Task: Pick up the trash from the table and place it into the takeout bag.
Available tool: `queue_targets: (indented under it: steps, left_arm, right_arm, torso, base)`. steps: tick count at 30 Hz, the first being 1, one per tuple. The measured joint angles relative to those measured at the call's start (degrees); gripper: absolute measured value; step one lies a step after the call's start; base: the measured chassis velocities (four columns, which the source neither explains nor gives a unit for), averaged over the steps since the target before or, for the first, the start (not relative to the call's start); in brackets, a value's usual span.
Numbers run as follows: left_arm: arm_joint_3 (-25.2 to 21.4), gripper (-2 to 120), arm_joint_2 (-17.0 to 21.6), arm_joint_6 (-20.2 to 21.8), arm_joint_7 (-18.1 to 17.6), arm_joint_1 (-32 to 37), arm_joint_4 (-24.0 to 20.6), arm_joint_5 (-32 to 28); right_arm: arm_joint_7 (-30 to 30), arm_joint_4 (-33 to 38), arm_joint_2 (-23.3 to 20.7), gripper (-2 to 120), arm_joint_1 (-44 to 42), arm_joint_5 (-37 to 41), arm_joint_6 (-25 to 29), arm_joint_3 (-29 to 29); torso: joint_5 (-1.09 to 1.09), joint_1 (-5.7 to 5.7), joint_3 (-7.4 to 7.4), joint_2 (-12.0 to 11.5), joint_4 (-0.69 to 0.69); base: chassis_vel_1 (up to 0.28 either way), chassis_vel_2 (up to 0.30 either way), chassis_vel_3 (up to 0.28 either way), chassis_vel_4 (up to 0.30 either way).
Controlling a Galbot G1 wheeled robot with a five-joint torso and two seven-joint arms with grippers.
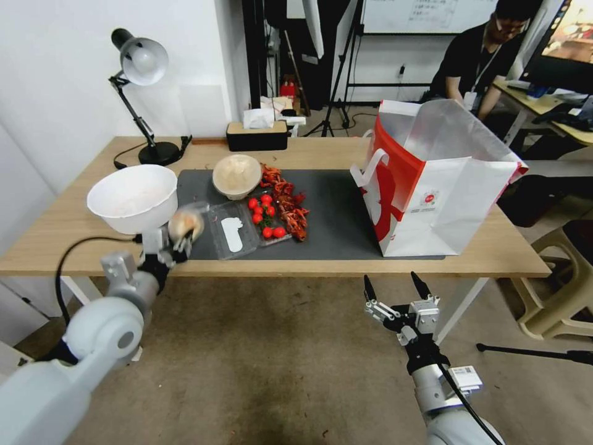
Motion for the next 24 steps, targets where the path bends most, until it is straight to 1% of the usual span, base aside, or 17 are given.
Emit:
queue_targets:
  steps: [1,3,4,5,6,7,8,9,10,12,13,15,17,18,20,22,24]
  left_arm:
    - [2.6,7,1.8,0.5,0.0,-4.8,-0.8,-1.8]
    - [2.6,7,1.8,0.5,0.0,-4.8,-0.8,-1.8]
    - [7.3,5,3.4,1.2,-0.3,-11.8,-1.0,-4.3]
    - [20.0,5,4.2,2.1,-1.1,-27.0,0.8,-8.6]
    - [20.0,5,4.2,2.1,-1.1,-27.0,0.8,-8.6]
    - [27.8,5,3.0,2.2,-1.2,-38.1,3.1,-10.9]
    - [32.9,5,1.0,2.2,-1.3,-45.4,4.7,-12.3]
    - [37.3,5,-1.3,2.2,-1.6,-51.0,6.2,-13.3]
    - [37.3,5,-1.3,2.2,-1.6,-51.0,6.2,-13.3]
    - [46.4,5,-7.9,1.6,-1.8,-63.0,11.0,-14.8]
    - [46.4,5,-7.9,1.6,-1.8,-63.0,11.0,-14.8]
    - [50.8,5,-13.0,0.3,-1.2,-69.5,15.5,-15.8]
    - [54.2,5,-18.3,-0.4,0.3,-74.7,19.6,-16.0]
    - [54.2,5,-18.3,-0.4,0.3,-74.7,19.6,-16.0]
    - [56.7,5,-23.3,-0.5,2.1,-78.1,23.3,-15.7]
    - [57.5,5,-24.9,-0.5,2.6,-79.0,24.5,-15.5]
    - [59.9,5,-29.0,-0.6,4.6,-80.8,27.4,-14.9]
  right_arm:
    - [0.0,0.3,0.1,100,-0.3,-0.1,0.0,0.2]
    - [0.0,0.3,0.1,100,-0.3,-0.1,0.0,0.2]
    - [0.0,0.7,0.2,100,-0.7,-0.3,-0.1,0.4]
    - [0.0,1.4,0.6,100,-1.3,-0.7,-0.2,0.6]
    - [0.0,1.4,0.6,100,-1.3,-0.7,-0.2,0.6]
    - [0.1,1.8,1.0,100,-1.7,-1.1,-0.3,0.7]
    - [0.1,2.0,1.3,100,-1.9,-1.4,-0.4,0.7]
    - [0.0,2.0,1.5,100,-2.2,-1.6,-0.4,0.7]
    - [0.0,2.0,1.5,100,-2.2,-1.6,-0.4,0.7]
    - [0.0,2.0,2.3,100,-3.0,-2.2,-0.4,1.0]
    - [0.0,2.0,2.3,100,-3.0,-2.2,-0.4,1.0]
    - [0.0,2.0,2.9,100,-3.5,-2.7,-0.4,1.3]
    - [-0.1,2.1,3.1,100,-3.6,-2.8,-0.4,1.3]
    - [-0.1,2.1,3.1,100,-3.6,-2.8,-0.4,1.3]
    - [-0.1,2.1,3.2,100,-3.6,-2.9,-0.5,1.5]
    - [-0.1,2.1,3.1,100,-3.6,-2.9,-0.5,1.6]
    - [-0.1,2.1,3.0,100,-3.5,-2.9,-0.5,2.1]
  torso:
    - [0.01,-0.01,0.00,0.0,-0.02]
    - [0.01,-0.01,0.00,0.0,-0.02]
    - [0.01,-0.01,0.00,0.0,-0.02]
    - [-0.03,-0.01,0.01,0.0,-0.03]
    - [-0.03,-0.01,0.01,0.0,-0.03]
    - [-0.02,0.00,0.02,0.0,-0.02]
    - [0.03,0.00,0.01,0.0,0.00]
    - [0.00,0.00,0.01,0.0,0.00]
    - [0.00,0.00,0.01,0.0,0.00]
    - [0.04,0.00,0.02,0.0,-0.05]
    - [0.04,0.00,0.02,0.0,-0.05]
    - [0.01,0.00,0.02,0.0,-0.06]
    - [0.03,0.00,0.01,0.0,-0.01]
    - [0.03,0.00,0.01,0.0,-0.01]
    - [0.01,0.00,0.01,0.0,-0.02]
    - [0.02,0.00,0.01,0.0,-0.02]
    - [0.02,0.00,0.01,0.0,-0.04]
  base:
    - [0.000,0.000,0.000,0.000]
    - [0.000,0.000,0.000,0.000]
    - [0.000,0.000,0.000,0.000]
    - [0.000,0.000,0.000,0.000]
    - [0.000,0.000,0.000,0.000]
    - [0.000,0.000,0.000,0.000]
    - [0.000,0.000,0.000,0.000]
    - [0.000,0.000,0.000,0.000]
    - [0.000,0.000,0.000,0.000]
    - [0.000,0.000,0.000,0.000]
    - [0.000,0.000,0.000,0.000]
    - [0.000,0.000,0.000,0.000]
    - [0.000,0.000,0.000,0.000]
    - [0.000,0.000,0.000,0.000]
    - [0.000,0.000,0.000,0.000]
    - [0.000,0.000,0.000,0.000]
    - [0.000,0.000,0.000,0.000]
